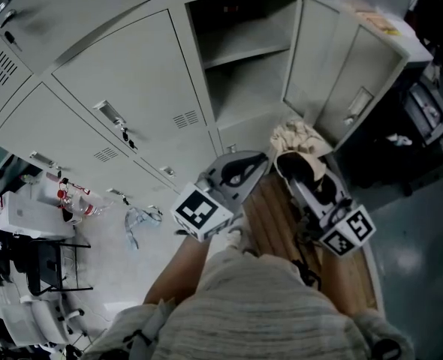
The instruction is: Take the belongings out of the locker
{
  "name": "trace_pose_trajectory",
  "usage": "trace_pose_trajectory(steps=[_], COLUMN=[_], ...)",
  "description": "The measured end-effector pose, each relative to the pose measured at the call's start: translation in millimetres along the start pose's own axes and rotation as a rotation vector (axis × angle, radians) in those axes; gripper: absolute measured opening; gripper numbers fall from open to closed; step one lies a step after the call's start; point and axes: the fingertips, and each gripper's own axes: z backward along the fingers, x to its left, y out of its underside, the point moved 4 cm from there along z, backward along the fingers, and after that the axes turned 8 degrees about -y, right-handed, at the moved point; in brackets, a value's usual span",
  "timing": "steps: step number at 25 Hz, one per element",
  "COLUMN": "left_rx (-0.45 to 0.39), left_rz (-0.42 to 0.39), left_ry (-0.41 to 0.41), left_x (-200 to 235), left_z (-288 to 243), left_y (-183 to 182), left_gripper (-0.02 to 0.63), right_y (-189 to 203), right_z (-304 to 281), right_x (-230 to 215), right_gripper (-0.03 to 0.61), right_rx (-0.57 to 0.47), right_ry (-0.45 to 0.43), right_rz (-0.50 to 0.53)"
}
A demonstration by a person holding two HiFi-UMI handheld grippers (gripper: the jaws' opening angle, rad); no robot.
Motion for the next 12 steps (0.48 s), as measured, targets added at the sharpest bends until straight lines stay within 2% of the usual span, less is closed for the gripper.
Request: trace_pose_trajectory(steps=[12], left_rx=[0.01], left_rz=[0.008], left_ry=[-0.02], left_x=[-7.9], left_z=[19.9], left_y=[8.0], left_gripper=[0.005], right_y=[10.7], right_z=[-0.9], right_x=[16.7], right_gripper=[0.199], right_rx=[0.024], right_ry=[-0.051], right_rz=[-0.018])
